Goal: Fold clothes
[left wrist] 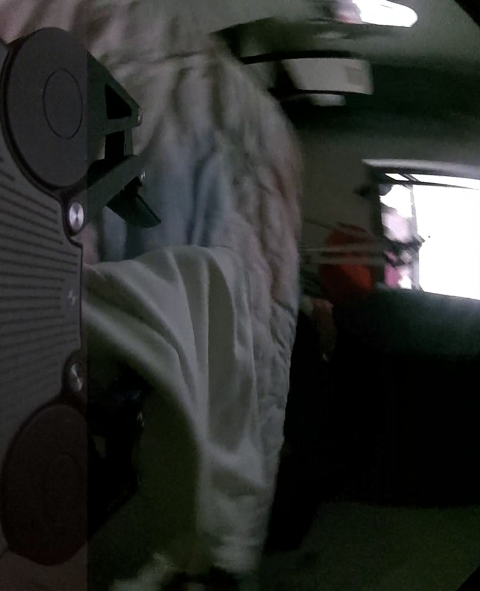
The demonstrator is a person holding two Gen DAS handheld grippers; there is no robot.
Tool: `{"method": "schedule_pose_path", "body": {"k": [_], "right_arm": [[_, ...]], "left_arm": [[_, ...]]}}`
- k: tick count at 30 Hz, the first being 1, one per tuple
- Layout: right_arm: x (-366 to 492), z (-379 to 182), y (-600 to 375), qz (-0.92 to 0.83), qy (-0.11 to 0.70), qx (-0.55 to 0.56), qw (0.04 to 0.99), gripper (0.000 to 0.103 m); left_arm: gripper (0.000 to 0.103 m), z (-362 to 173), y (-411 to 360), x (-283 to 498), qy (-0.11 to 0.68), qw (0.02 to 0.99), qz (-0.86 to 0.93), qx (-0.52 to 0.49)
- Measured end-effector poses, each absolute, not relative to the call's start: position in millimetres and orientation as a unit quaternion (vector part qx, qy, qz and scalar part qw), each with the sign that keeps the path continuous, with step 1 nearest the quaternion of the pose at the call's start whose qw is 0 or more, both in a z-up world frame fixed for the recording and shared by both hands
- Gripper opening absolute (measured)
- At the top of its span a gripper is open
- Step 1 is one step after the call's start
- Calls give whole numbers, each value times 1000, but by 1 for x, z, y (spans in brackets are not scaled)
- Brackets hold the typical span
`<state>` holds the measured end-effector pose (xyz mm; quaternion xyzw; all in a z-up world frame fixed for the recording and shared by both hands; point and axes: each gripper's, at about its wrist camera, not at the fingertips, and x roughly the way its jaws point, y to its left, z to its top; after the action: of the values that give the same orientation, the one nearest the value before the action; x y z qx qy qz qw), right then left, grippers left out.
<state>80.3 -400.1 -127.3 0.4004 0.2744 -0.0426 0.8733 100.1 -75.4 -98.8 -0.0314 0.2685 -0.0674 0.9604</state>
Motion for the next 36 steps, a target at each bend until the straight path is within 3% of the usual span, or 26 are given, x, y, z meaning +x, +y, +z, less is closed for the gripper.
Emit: {"method": "schedule_pose_path", "body": {"k": [1, 3, 4, 10, 12, 18, 20, 21, 27, 32, 36], "right_arm": [[81, -133, -402, -51, 281, 407, 868, 51], [81, -142, -405, -68, 292, 422, 856, 77], [79, -148, -407, -68, 290, 436, 850, 81], [93, -175, -406, -15, 318, 474, 821, 86], [99, -178, -399, 3, 329, 461, 824, 96], [96, -158, -377, 49, 325, 403, 854, 96], [96, -155, -372, 45, 329, 384, 862, 92], [97, -153, -370, 43, 330, 374, 866, 79], [87, -144, -376, 9, 327, 367, 871, 43], [86, -142, -379, -6, 318, 378, 869, 40], [94, -146, -377, -10, 318, 383, 868, 40]], "left_arm": [[85, -98, -72, 100, 272, 959, -65, -43], [85, -97, -72, 97, 272, 960, -57, -37], [85, -97, -73, 96, 272, 960, -54, -33], [86, -105, -59, 107, 326, 938, -55, -99], [86, -109, -54, 113, 340, 931, -62, -118], [87, -112, -51, 117, 350, 926, -65, -128], [87, -112, -52, 117, 352, 925, -68, -128], [87, -111, -52, 117, 353, 924, -70, -128], [87, -103, -48, 115, 382, 904, -105, -159], [99, -82, -27, 108, 365, 878, -182, -250], [101, -91, -17, 117, 370, 861, -184, -297]]}}
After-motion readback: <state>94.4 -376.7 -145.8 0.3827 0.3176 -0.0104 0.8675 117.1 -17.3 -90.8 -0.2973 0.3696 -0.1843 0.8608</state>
